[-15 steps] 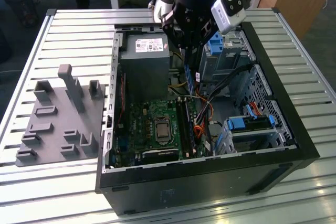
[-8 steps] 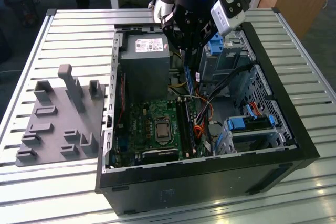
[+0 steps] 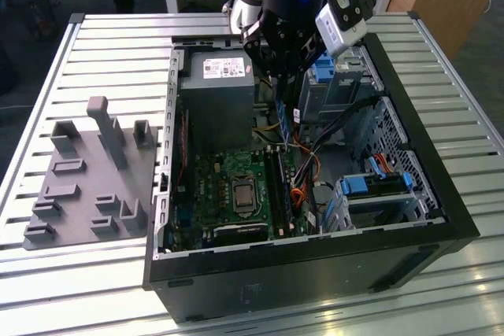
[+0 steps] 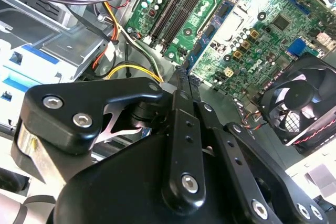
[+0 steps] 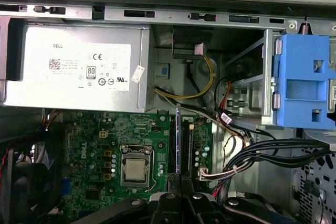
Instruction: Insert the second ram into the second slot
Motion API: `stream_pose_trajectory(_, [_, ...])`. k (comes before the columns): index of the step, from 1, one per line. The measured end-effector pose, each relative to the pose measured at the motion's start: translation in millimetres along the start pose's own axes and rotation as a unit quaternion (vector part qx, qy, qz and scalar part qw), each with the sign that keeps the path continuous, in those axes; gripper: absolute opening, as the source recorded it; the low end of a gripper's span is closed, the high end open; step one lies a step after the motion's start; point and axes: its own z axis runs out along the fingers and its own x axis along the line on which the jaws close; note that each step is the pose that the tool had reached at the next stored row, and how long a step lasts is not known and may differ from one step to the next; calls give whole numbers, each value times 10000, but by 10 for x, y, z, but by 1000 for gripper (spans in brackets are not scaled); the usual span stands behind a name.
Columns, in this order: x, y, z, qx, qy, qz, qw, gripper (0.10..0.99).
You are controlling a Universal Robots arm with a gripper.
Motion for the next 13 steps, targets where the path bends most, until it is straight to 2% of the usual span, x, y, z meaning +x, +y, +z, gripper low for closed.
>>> stream_pose_trajectory(13, [0,-3,50,3,0,0,10000,114])
